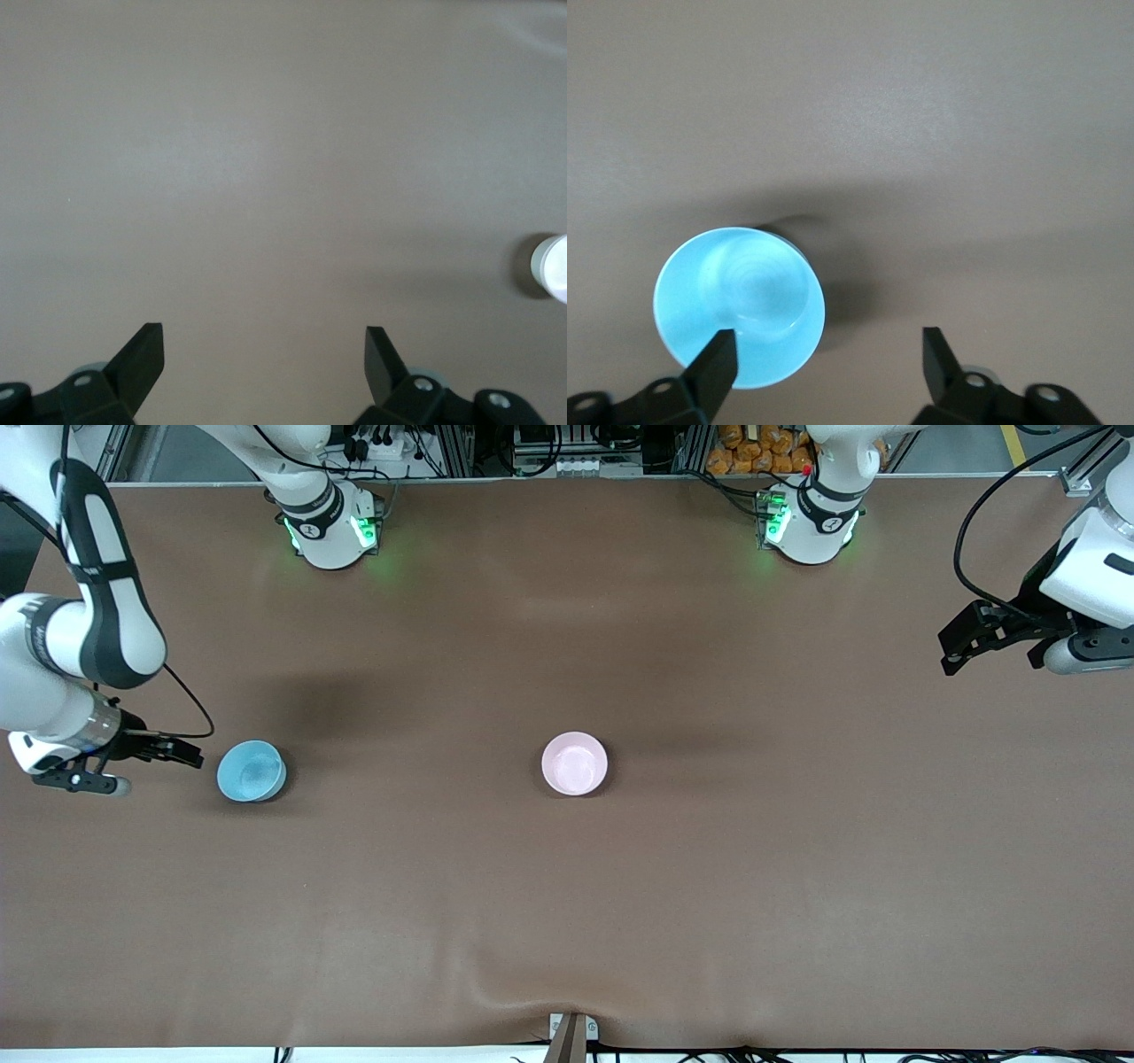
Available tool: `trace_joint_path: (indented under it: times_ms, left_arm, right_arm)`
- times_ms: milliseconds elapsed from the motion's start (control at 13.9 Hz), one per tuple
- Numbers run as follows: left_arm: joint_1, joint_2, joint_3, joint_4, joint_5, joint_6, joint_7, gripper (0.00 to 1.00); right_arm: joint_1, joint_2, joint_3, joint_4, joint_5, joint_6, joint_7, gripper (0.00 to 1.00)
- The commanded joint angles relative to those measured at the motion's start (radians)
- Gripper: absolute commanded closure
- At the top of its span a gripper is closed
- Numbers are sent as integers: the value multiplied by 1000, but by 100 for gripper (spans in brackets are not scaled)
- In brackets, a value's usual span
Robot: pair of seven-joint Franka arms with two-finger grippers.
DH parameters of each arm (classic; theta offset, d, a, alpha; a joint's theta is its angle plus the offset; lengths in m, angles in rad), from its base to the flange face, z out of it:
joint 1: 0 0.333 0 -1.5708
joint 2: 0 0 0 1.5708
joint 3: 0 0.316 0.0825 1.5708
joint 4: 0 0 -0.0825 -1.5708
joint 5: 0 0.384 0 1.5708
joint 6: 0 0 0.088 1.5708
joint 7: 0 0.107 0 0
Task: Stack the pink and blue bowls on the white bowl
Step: 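Retract the left gripper while the right gripper reaches the blue bowl, then grasp the light blue bowl rim with the right gripper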
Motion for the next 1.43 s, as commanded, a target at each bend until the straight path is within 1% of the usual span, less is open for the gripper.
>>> trace_joint_path:
  times_ms: [0, 72, 143, 215, 287, 358, 430, 574, 645, 717, 860, 1004, 1075, 1147, 1219, 1291, 1362]
  left_arm:
    - [-5, -18, 27, 0, -32, -17, 48, 0]
    - [-12, -28, 53, -2, -40, -17, 57, 0]
    - [-26, -28, 64, -3, -49, -18, 71, 0]
    - [-49, -33, 99, -3, -49, -23, 88, 0]
    - [-96, -35, 150, -5, -49, -41, 94, 0]
    - [-161, -36, 221, -5, -51, -53, 94, 0]
    - [-205, -42, 274, -5, -51, -58, 94, 0]
    - [-212, -51, 282, -6, -51, -58, 91, 0]
    - [-214, -48, 282, -8, -51, -56, 88, 0]
    - [-212, -45, 280, -8, -49, -50, 88, 0]
    - [-214, -42, 280, -9, -51, -40, 89, 0]
    - [-215, -42, 280, -11, -51, -38, 89, 0]
    - [-215, -42, 280, -11, -51, -38, 89, 0]
    - [-214, -42, 280, -11, -51, -38, 89, 0]
    - [-214, -42, 280, -11, -49, -38, 89, 0]
    - [-214, -42, 280, -11, -49, -38, 91, 0]
    - [-212, -42, 280, -11, -49, -38, 91, 0]
  right_arm:
    - [-29, 47, 19, -46, 17, 132, -32, 43]
    - [-26, 68, 20, -52, 17, 175, -30, 43]
    - [-24, 83, 22, -51, 17, 185, -30, 45]
    - [-24, 88, 22, -51, 17, 185, -30, 46]
    - [-21, 90, 22, -52, 17, 185, -32, 46]
    - [-21, 99, 23, -55, 17, 189, -32, 46]
    - [-21, 104, 23, -57, 17, 200, -32, 46]
    - [-15, 102, 25, -70, 17, 203, -30, 47]
    - [-17, 102, 25, -75, 19, 205, -30, 54]
    - [-15, 102, 25, -80, 17, 206, -32, 64]
    - [-12, 104, 26, -92, 19, 231, -30, 65]
    - [-8, 108, 26, -95, 19, 238, -32, 70]
    - [-8, 119, 25, -98, 19, 264, -30, 70]
    - [-8, 122, 25, -101, 17, 281, -32, 79]
    - [-1, 122, 26, -103, 19, 281, -30, 96]
    - [6, 122, 26, -104, 17, 281, -28, 100]
    - [17, 117, 26, -98, 17, 280, -25, 100]
